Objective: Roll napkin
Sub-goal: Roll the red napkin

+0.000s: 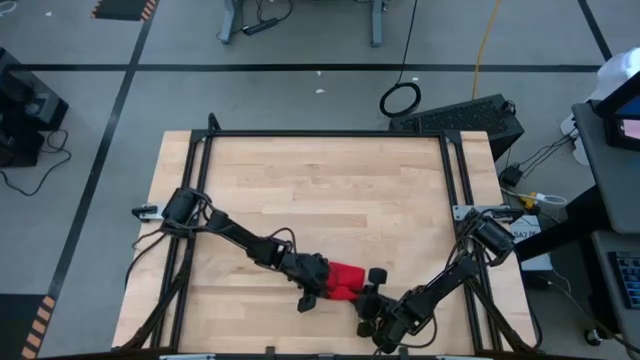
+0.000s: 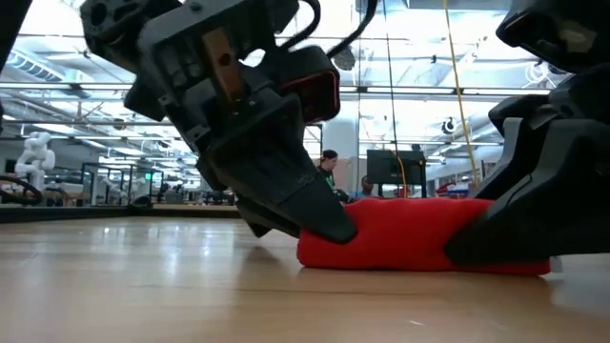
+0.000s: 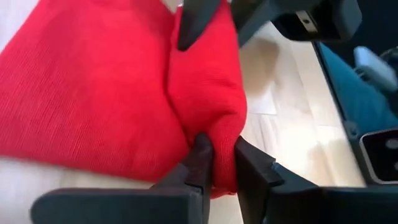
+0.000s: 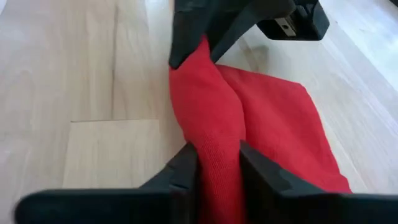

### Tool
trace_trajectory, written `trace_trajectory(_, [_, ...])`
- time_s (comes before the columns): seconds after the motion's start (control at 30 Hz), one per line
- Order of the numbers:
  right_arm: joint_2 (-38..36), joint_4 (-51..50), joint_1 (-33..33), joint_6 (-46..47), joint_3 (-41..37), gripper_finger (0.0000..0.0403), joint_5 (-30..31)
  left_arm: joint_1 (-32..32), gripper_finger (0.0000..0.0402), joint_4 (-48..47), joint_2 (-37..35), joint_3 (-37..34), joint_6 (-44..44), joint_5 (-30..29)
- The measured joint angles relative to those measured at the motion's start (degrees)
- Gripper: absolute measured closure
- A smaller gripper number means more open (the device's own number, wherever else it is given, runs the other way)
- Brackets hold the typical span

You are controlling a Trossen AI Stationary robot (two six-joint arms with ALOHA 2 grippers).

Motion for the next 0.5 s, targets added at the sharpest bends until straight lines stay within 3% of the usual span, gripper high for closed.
trace_trajectory(0.13, [0.0,-0.5,0.2,1.3,0.0,0.0358,0.0,-1.3,0.0312,0.4,-0.1,0.0,3.1,-1.6])
trace_trajectory(0.33, [0.0,-0.6,0.6,4.0,0.0,0.0351,-0.2,-1.4,0.0244,-5.3,-4.4,-0.3,2.5,-3.4])
trace_trajectory(0.5, [0.0,-0.6,0.6,9.4,0.0,0.0347,-1.2,-3.4,0.0223,-8.4,-9.3,-0.3,8.5,-13.1])
